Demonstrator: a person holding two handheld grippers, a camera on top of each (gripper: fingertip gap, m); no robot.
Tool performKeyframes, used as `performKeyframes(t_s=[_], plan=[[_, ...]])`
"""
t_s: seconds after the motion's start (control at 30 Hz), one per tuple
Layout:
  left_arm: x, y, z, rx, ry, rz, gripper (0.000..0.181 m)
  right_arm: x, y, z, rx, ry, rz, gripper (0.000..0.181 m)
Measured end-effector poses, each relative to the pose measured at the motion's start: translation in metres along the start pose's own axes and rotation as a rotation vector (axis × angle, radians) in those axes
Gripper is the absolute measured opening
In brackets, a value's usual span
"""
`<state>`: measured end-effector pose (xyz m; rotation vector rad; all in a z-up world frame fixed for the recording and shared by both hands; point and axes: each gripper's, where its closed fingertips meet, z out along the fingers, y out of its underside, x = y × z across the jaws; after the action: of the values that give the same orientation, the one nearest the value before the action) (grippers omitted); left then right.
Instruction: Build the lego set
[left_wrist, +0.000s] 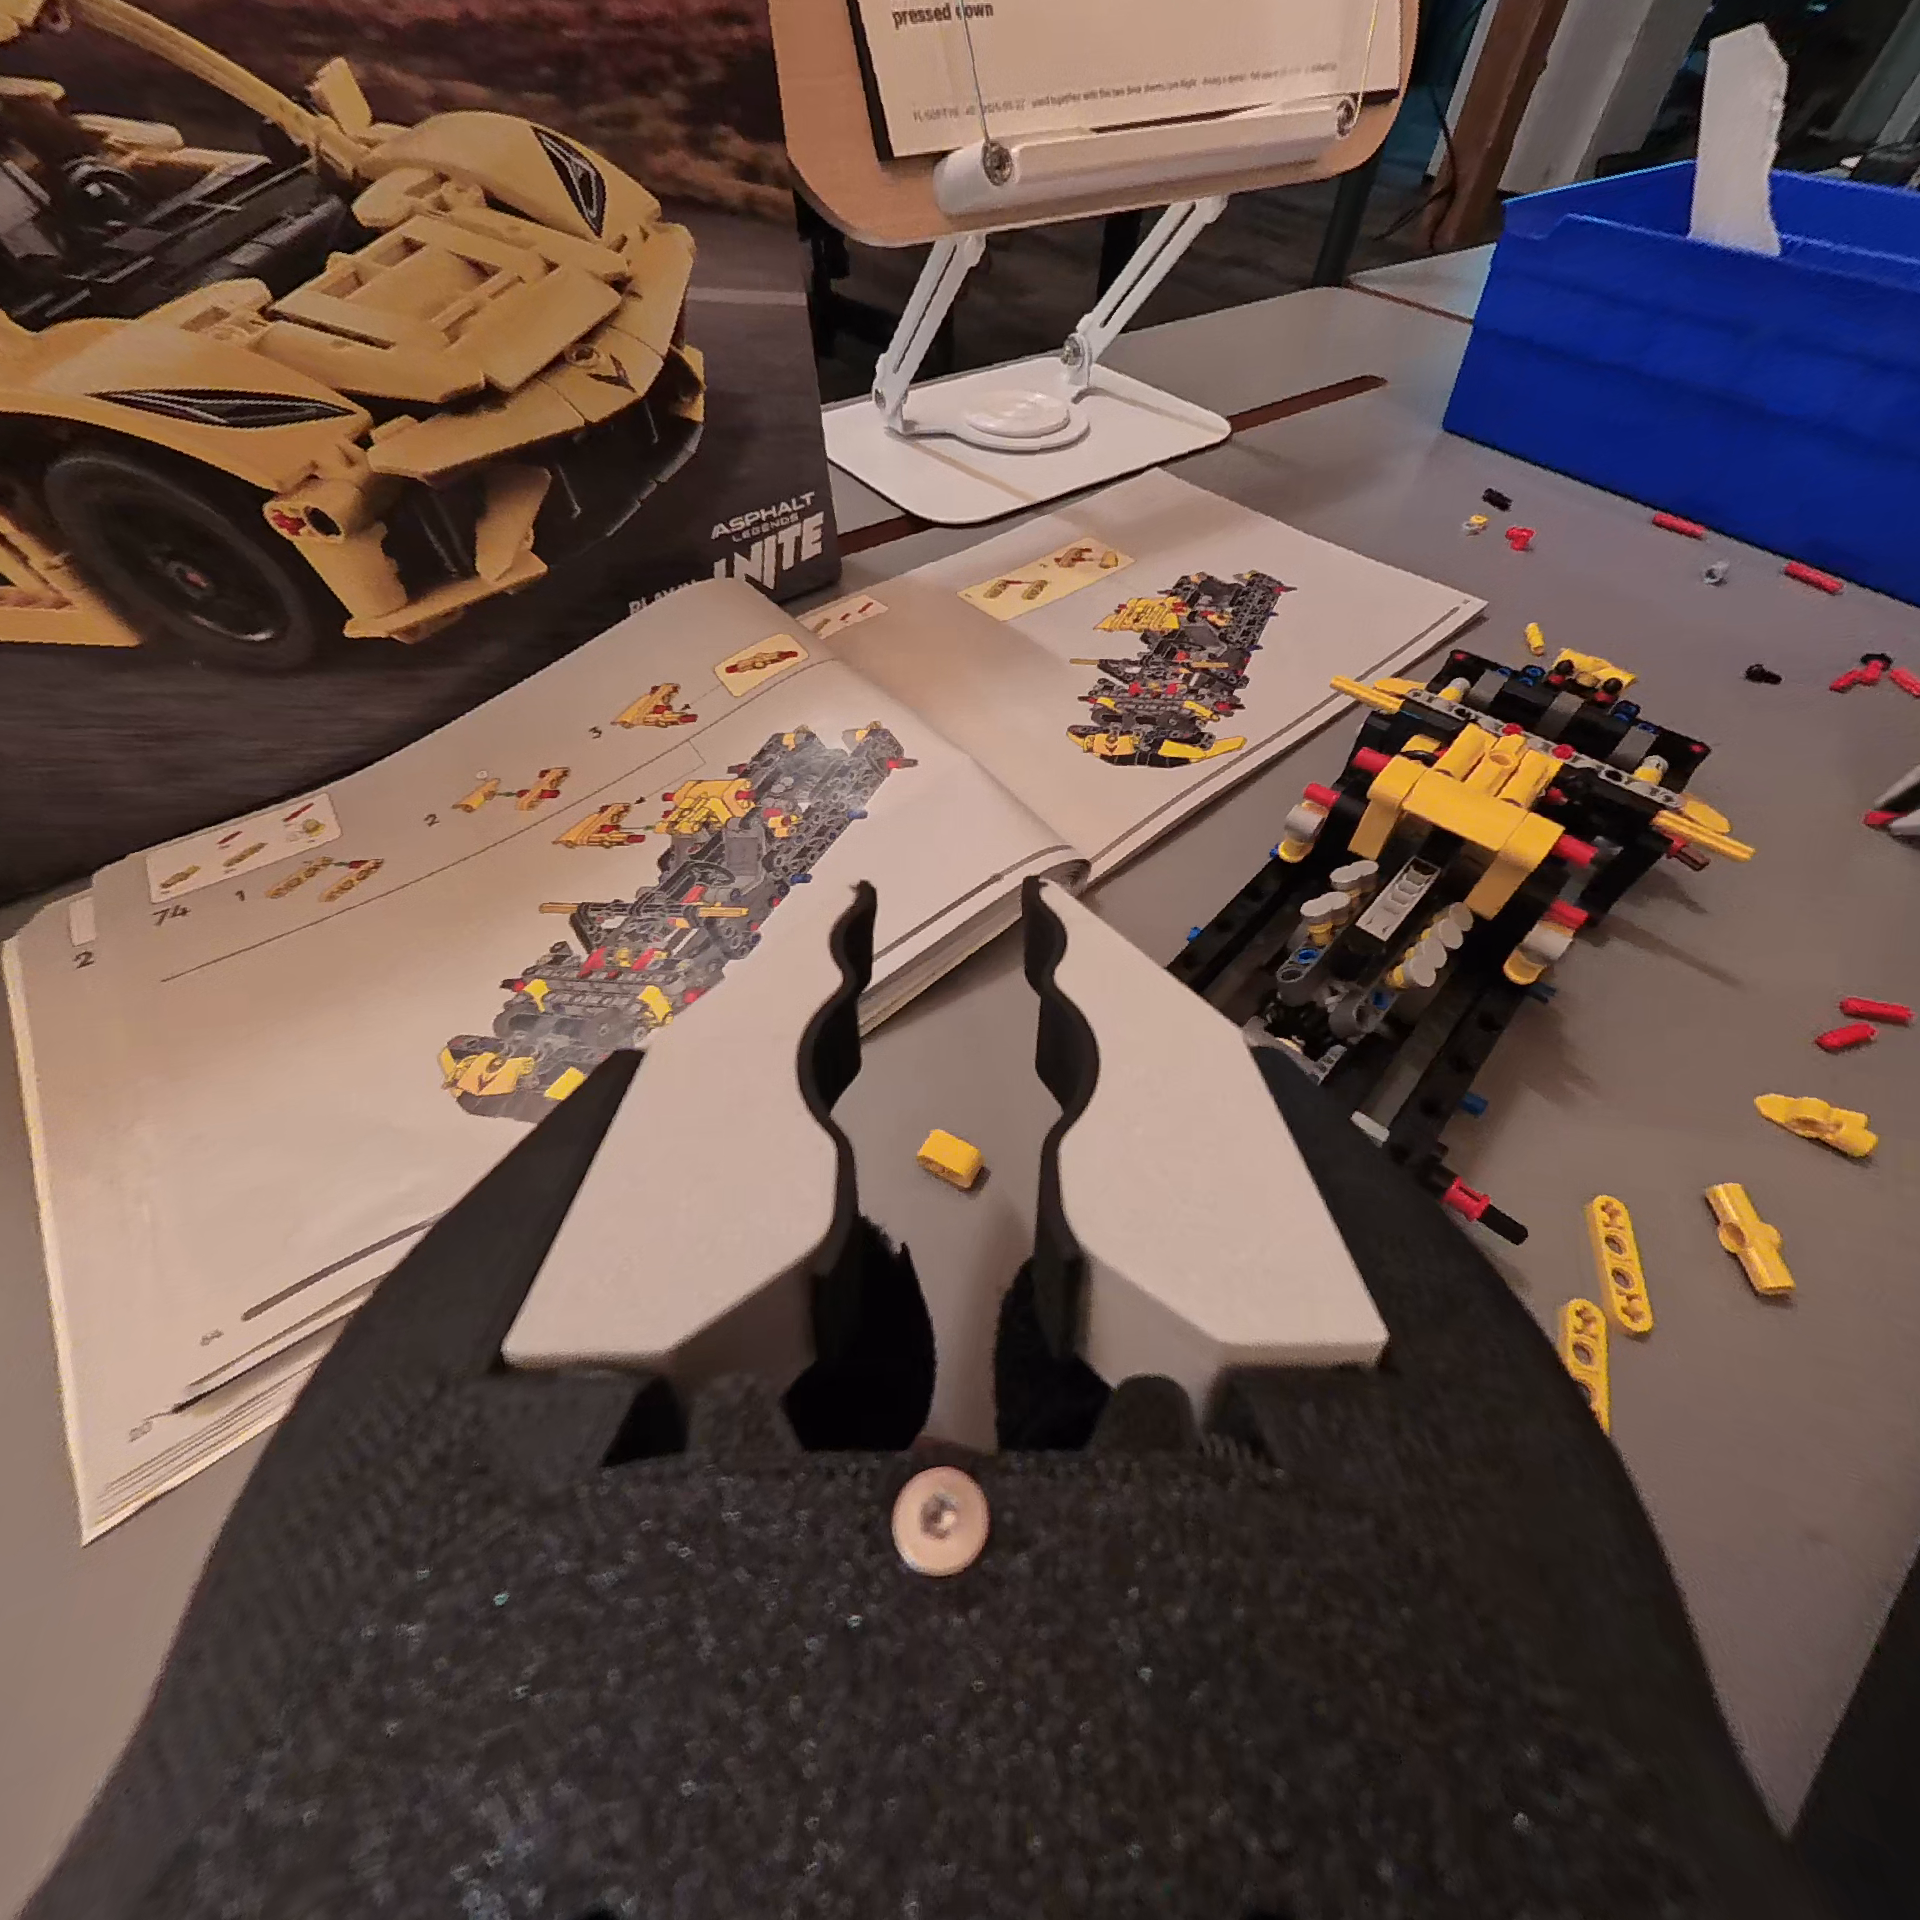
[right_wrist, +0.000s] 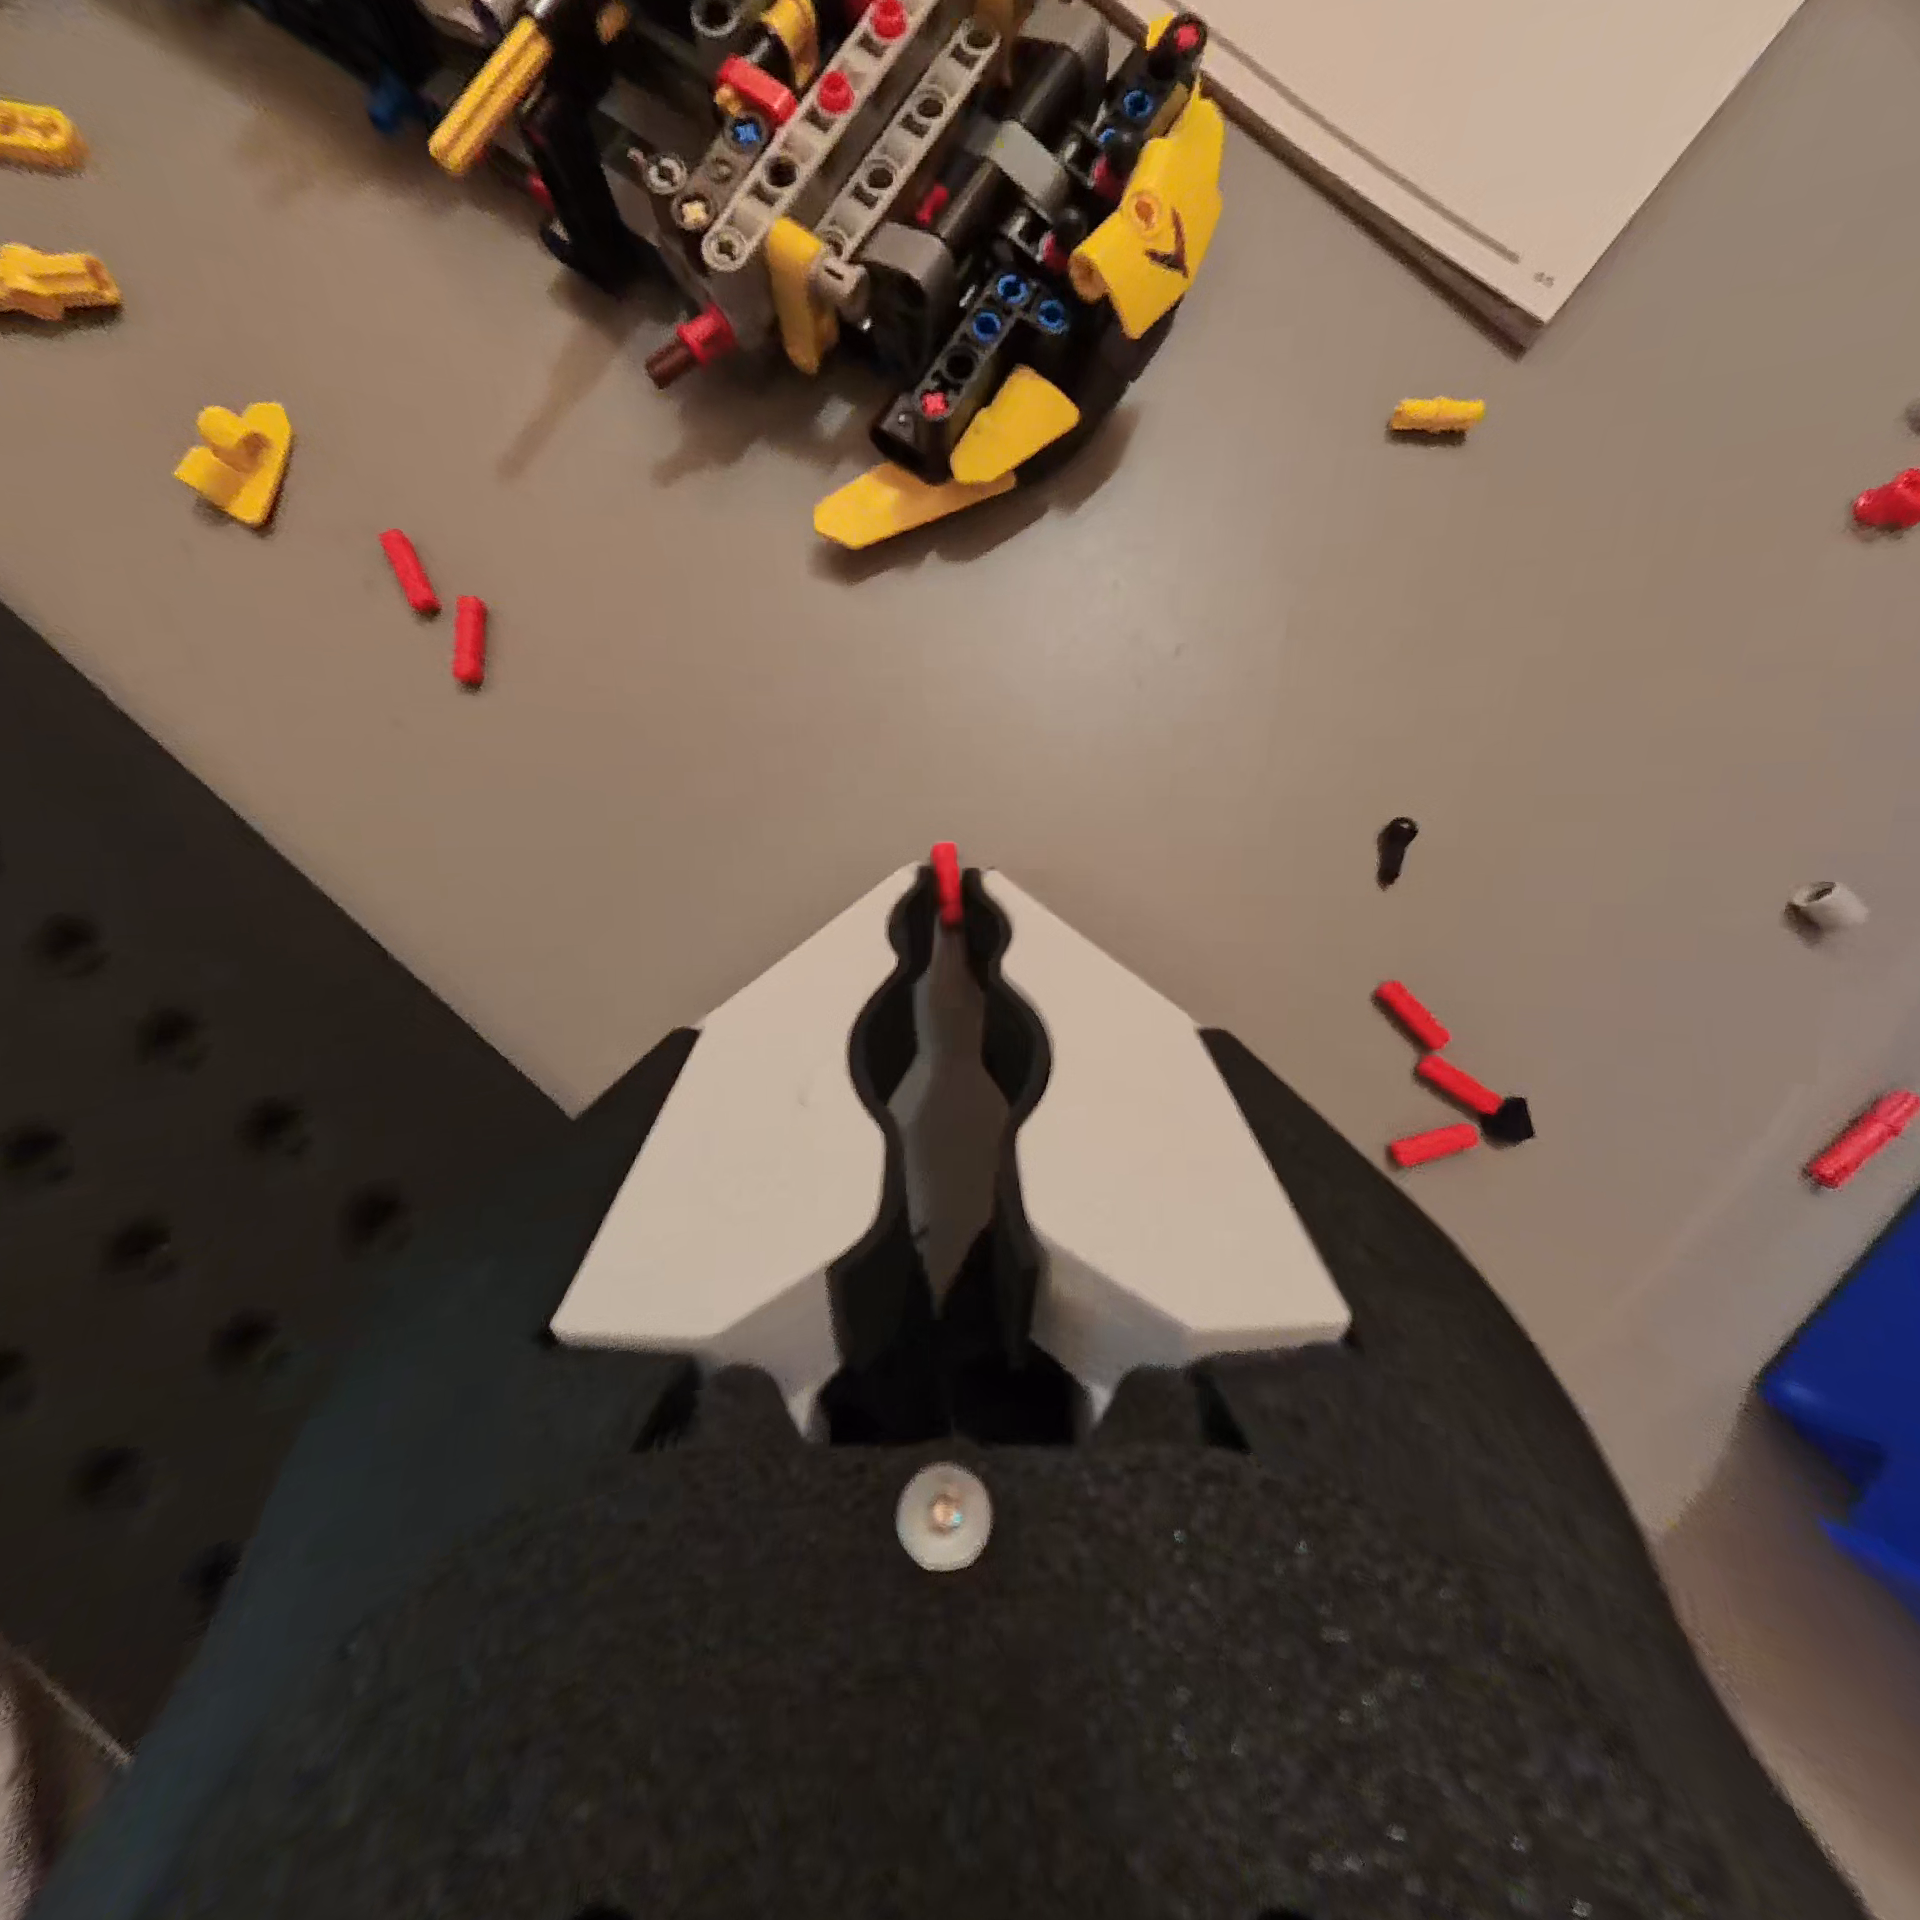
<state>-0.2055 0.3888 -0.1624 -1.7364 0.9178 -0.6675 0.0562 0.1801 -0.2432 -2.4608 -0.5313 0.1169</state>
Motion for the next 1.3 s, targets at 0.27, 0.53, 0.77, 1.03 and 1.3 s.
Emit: performKeyframes(t_s=[0.27, 0.53, 0.77, 1.03, 1.3], plan=[[-0.002, -0.002, -0.003, 0.013, -0.008, -0.003, 0.029, -0.037, -0.028, 0.003, 0.045, -0.092, -0.040, 0.004], [0.000, -0.002, -0.005, 0.013, -0.002, -0.008, 0.029, -0.101, -0.050, 0.028, 0.052, -0.224, -0.134, 0.004], [-0.001, -0.001, -0.005, 0.007, -0.009, -0.003, 0.029, -0.097, -0.054, 0.024, 0.063, -0.176, -0.155, 0.015], [0.003, -0.003, -0.005, 0.011, 0.004, -0.013, 0.028, 0.030, -0.035, -0.027, 0.170, 0.219, 0.046, 0.026], [0.013, 0.002, 0.006, -0.020, 0.032, 0.001, 0.028, 0.134, 0.030, -0.046, 0.171, 0.596, 0.440, 0.025]])
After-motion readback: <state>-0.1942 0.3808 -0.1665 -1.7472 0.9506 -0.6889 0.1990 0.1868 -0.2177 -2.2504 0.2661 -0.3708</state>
